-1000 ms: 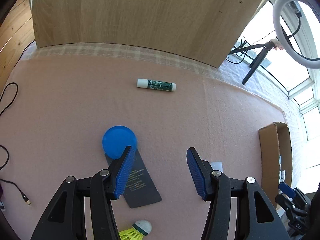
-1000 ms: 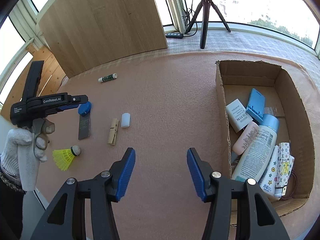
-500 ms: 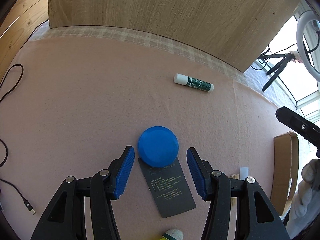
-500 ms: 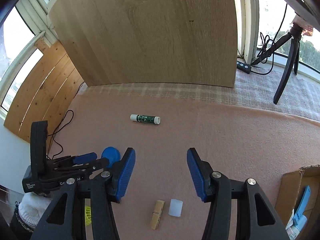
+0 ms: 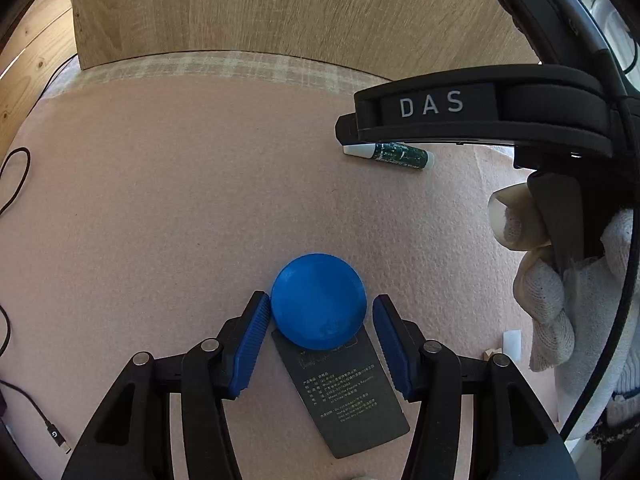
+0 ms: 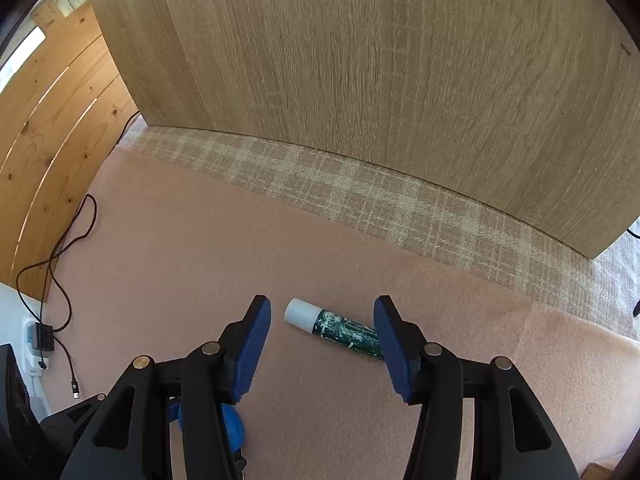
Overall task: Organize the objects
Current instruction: 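Close the left gripper on the blue round case while the right gripper grasps the green glue stick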
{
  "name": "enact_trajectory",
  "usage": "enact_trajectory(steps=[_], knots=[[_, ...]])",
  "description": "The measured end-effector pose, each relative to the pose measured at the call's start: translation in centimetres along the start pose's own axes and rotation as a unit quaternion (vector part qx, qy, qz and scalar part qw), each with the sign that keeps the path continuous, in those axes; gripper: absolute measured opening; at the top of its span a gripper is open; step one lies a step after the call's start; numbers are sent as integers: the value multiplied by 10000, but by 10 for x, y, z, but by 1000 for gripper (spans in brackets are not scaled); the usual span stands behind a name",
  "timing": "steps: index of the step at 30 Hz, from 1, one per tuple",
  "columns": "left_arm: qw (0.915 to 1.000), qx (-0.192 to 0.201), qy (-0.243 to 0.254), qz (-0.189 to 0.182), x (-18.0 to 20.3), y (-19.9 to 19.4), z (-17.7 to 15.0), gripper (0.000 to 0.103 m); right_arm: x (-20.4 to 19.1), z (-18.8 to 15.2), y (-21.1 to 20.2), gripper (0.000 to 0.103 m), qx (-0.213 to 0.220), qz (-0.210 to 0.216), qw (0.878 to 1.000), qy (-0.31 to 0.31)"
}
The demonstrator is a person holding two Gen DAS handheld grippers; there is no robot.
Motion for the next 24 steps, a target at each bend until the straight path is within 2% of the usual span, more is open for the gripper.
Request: enact_trajectory(steps=[2, 3, 4, 6, 8, 14, 18, 24], knots=[[10000, -10, 85, 8, 1, 0, 0, 54, -1, -2, 7, 49, -127, -30, 9999, -83], [9999, -20, 127, 20, 2, 0, 0, 54, 0, -5, 8, 46, -130, -74, 9998, -107], [9999, -34, 165, 30, 3, 0, 0, 54, 0, -8, 6, 41, -87, -154, 9997, -151], [9997, -55, 244, 43, 6, 0, 0, 54, 4, -14, 4, 25, -100, -223, 9995, -177], [9994, -100, 342, 54, 12, 1, -1, 54, 12, -22, 1, 18, -131, -174, 9997, -128], [9945, -327, 996, 76, 52, 7, -15, 54, 39, -63, -19, 15, -195, -42, 9998, -2], [9889, -484, 1400, 120, 74, 10, -31, 54, 45, -103, -36, 15, -215, -93, 9997, -77], [9816, -680, 1781, 137, 96, 8, -50, 54, 41, -173, -63, 15, -132, 120, 9998, -16]])
Point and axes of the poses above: each gripper's, at about its wrist camera, not at the fingertips, and y roughly the way its jaws point, x to its right, z to its top, the point moved 1 cm from there along y, roughly the way its jaws point, and after that the axes turned 12 degrees about -y, right-handed, at the moved point
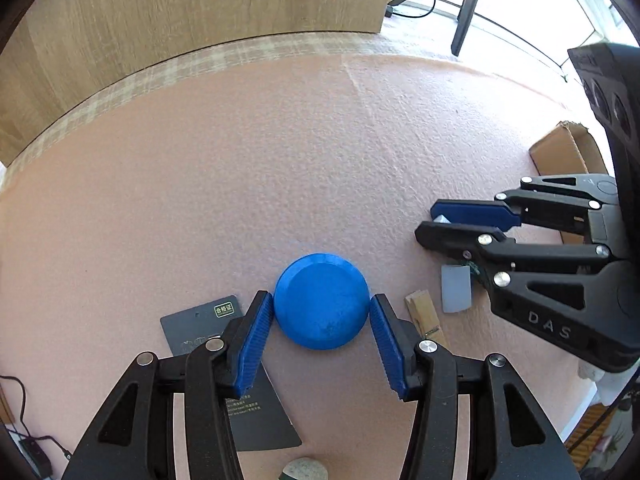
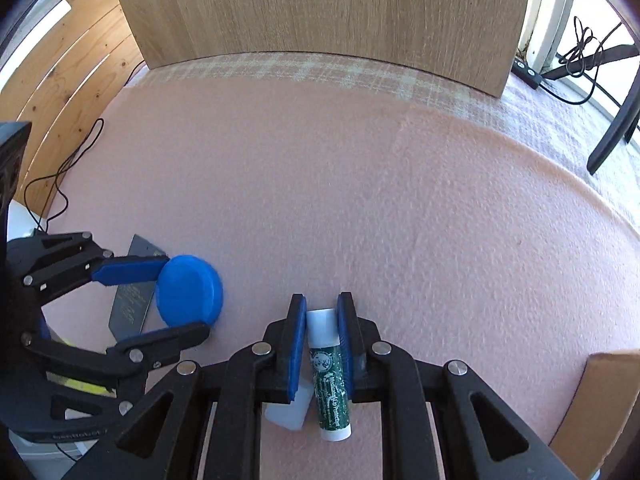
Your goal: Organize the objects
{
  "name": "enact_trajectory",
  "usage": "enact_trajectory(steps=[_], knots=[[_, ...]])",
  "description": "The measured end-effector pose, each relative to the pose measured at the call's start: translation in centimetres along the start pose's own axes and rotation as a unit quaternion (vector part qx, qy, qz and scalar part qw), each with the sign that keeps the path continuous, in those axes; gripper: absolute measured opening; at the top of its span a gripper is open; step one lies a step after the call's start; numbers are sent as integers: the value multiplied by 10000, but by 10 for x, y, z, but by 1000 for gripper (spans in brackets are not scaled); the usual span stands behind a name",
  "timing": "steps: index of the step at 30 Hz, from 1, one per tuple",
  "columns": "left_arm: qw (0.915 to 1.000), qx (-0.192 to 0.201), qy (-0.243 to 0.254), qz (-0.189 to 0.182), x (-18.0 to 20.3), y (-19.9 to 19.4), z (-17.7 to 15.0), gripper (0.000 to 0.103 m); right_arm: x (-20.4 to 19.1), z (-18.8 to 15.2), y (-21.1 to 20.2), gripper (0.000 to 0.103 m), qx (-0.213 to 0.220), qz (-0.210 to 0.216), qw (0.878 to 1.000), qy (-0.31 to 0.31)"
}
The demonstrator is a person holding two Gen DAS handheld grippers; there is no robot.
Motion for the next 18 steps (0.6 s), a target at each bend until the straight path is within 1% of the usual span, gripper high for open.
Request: enact_trajectory(steps=[3, 4, 5, 7, 8, 10, 11, 14, 16, 17, 18], knots=[[9995, -124, 288, 24, 17, 0, -8, 54, -17, -30, -10, 15, -40, -262, 9990, -373], [9990, -146, 409, 56, 25, 0, -13, 54, -21, -40, -14, 15, -67, -314, 9985, -441], [9985, -173, 518, 80, 32, 0, -19, 54, -23, -49, -17, 15, -89, -273, 9986, -448], [9974, -216, 690, 71, 44, -2, -31, 54, -21, -66, -25, 15, -105, -143, 9995, -279], [9969, -258, 741, 19, 48, -3, -39, 54, -18, -74, -28, 14, -132, -169, 9996, -195], [9969, -289, 725, -79, 53, -5, -54, 54, -14, -86, -30, 15, -204, -430, 9989, -31], [9972, -316, 670, -118, 54, -5, -62, 54, -11, -91, -33, 14, -160, -511, 9986, 41], [9982, -183, 563, -106, 52, -11, -84, 54, -4, -107, -41, 16, -116, -575, 9979, 267], [9993, -145, 294, -175, 46, -17, -93, 54, 2, -117, -48, 25, -17, -554, 9975, 448], [9996, -110, 172, -203, 43, -24, -102, 55, 5, -120, -52, 37, 71, -546, 9968, 580], [9998, -47, 65, -181, 38, -21, -97, 61, 10, -128, -58, 42, 186, -517, 9960, 709]])
Point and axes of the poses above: each gripper's, at about its wrist camera, not at the fingertips, and y roughly the way its jaws point, x to its right, z to its top, the point moved 1 cm from there along y, roughly the way its jaws point, and after that the axes turned 12 degrees about -y, right-handed, at the moved point
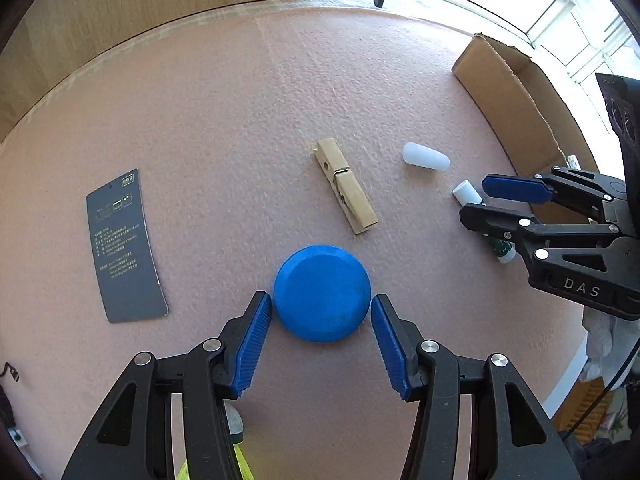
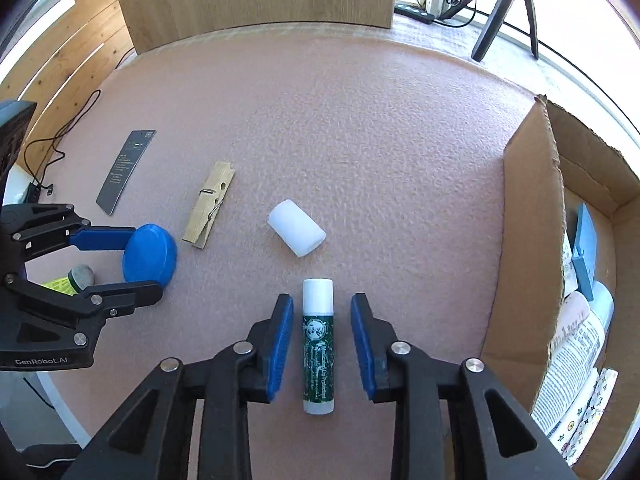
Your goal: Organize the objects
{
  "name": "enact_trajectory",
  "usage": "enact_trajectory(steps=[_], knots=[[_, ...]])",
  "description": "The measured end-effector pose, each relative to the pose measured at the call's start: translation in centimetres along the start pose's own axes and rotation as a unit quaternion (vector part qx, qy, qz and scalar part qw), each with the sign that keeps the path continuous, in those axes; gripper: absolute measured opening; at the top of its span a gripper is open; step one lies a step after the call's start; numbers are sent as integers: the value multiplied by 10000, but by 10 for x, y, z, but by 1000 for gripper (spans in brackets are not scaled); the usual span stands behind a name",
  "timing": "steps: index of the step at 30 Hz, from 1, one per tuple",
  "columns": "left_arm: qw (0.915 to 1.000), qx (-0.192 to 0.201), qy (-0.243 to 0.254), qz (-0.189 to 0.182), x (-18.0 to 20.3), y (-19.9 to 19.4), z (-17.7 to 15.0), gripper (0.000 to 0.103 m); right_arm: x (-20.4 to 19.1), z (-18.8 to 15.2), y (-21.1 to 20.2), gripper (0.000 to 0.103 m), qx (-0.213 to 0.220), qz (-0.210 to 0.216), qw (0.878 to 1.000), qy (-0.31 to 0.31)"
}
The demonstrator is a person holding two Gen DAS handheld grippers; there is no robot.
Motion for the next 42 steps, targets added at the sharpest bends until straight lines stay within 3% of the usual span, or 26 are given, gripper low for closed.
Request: enact_trajectory(steps=[1, 9, 18, 22, 31, 42], knots=[[9999, 90, -118, 47, -5, -4, -4, 68, 2, -2, -4, 42, 105, 54, 9998, 132], [9893, 883, -1100, -361, -61, -71, -54, 69, -2, -5, -38, 42, 725, 577, 9928, 766], [9804, 1072, -1624, -306, -109, -96, -111, 68, -39, 10, -50, 42, 955, 819, 9902, 606], [9777, 1116, -1741, -376, -109, -84, -104, 67, -53, 16, -42, 42, 858, 877, 9910, 543], [9844, 1151, -1185, -600, -49, -64, -70, 67, -56, 31, -21, 42, 686, 882, 9916, 653], [9900, 978, -965, -327, -13, -18, -36, 67, -48, 47, 4, 34, 374, 919, 9925, 712]])
Point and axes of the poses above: each gripper's, at about its wrist camera, not at the fingertips, and y roughly the way its jaws point, x to its right, z to its top, the point moved 1 cm from there along y, roughly the way its jaws point, and after that the axes turned 12 degrees about -y, right-handed, at the moved point
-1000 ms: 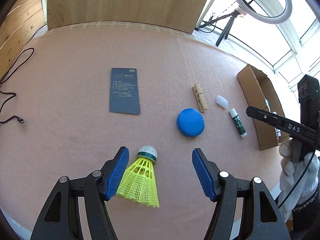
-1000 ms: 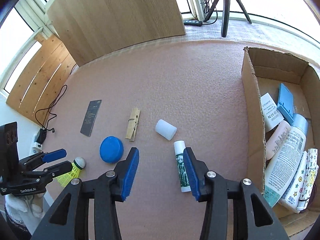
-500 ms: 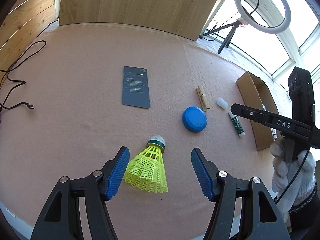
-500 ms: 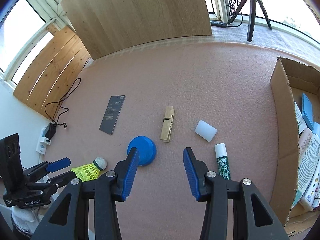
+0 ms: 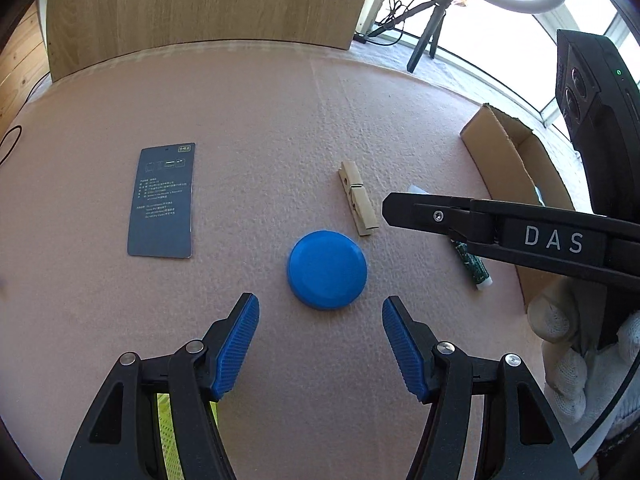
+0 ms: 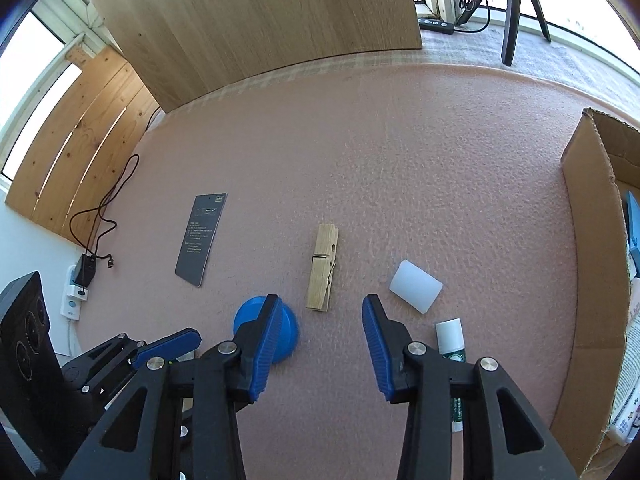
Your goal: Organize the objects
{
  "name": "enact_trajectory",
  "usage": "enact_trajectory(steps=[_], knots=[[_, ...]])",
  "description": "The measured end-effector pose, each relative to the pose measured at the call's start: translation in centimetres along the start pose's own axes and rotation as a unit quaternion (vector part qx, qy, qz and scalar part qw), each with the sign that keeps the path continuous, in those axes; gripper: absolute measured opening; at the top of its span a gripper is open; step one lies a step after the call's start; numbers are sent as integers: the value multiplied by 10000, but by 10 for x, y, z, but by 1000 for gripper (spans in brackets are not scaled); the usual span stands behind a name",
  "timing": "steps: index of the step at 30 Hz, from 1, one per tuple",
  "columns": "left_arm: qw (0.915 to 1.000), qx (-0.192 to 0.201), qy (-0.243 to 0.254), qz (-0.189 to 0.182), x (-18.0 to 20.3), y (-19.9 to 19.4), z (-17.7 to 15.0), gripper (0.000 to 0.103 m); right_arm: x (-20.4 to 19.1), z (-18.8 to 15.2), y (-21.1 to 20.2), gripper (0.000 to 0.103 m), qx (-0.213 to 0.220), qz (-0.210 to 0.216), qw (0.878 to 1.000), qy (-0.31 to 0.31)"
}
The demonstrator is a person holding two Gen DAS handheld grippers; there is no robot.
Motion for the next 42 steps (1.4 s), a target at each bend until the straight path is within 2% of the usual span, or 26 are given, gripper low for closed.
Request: enact_trajectory(steps=[4, 8, 17, 23, 25, 29, 32, 42], knots=[[9999, -63, 27, 82, 4, 14, 2, 67, 5, 3, 9, 28, -116, 65, 9999, 109], [9998, -54, 16, 179, 6, 23, 1, 67, 5, 8, 14, 28, -149, 72, 9998, 92], [9996, 76, 33, 276, 2, 25, 4, 60, -3, 16, 29, 28, -269, -30, 9996, -62], [9998, 99, -26, 170, -1, 25, 4, 58, -5, 19, 38, 27, -364, -183, 9991, -148], [9999, 69, -32, 114, -1, 26, 4, 63, -4, 19, 39, 25, -363, -206, 9990, -154], [9998, 126, -36, 164, 2, 27, 6, 63, 0, 19, 39, 17, -379, -233, 9988, -182], [9994, 210, -12, 262, 2, 28, 6, 55, 1, 18, 39, 12, -398, -250, 9987, -190], [9997, 93, -186, 108, -9, 20, 2, 53, -3, 4, 25, 12, -248, -63, 9995, -170]])
Point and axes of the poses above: each gripper's, at about its wrist camera, not at the fingertips, and y roughly the way its jaws point, x to its right, z to its top, the point moved 1 cm from there along y, roughly the way its jaws point, and after that the axes turned 12 degrees about -y, right-handed, at the moved point
